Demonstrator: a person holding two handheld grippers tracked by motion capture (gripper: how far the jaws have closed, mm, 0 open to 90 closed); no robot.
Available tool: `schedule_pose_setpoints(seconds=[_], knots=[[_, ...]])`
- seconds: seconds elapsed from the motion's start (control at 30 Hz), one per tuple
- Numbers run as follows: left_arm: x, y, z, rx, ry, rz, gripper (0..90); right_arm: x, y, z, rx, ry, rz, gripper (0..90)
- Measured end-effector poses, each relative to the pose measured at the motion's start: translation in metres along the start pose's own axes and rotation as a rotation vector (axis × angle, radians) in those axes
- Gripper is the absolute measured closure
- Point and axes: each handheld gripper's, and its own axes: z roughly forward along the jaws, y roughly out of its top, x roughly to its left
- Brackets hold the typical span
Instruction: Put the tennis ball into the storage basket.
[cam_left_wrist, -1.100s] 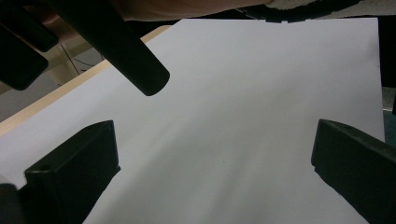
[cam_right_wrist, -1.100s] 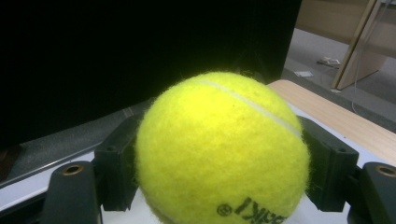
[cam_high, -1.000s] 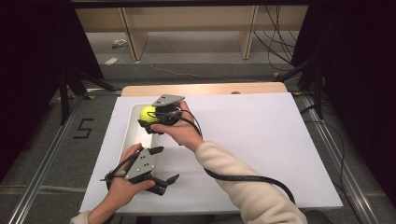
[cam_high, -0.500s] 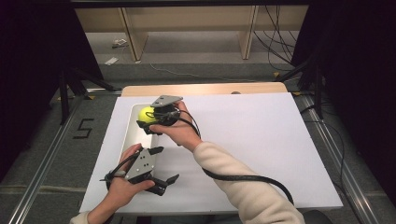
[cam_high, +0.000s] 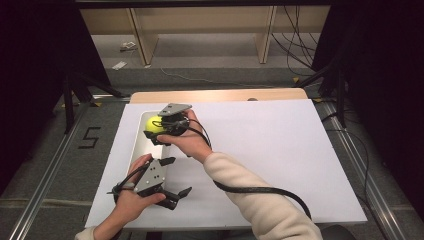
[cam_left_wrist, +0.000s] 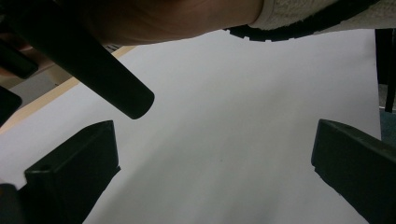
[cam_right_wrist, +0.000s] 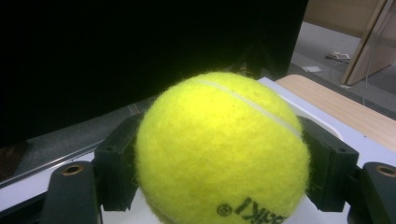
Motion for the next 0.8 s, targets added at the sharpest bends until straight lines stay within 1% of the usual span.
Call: schedule_pose_setpoints(seconds=[0.33,0.8], knots=[[-0.0001,0.0002,-0.0002,0.000,-0.001,0.000,0.1,0.0020,0.0008,0.0046,0.007,0.009,-0.005,26.5],[0.0001,-0.0001,-0.0004,0.002,-0.003,0.002,0.1,0.0030,0.0026,0.0057,0.013,0.018,-0.011,26.5]])
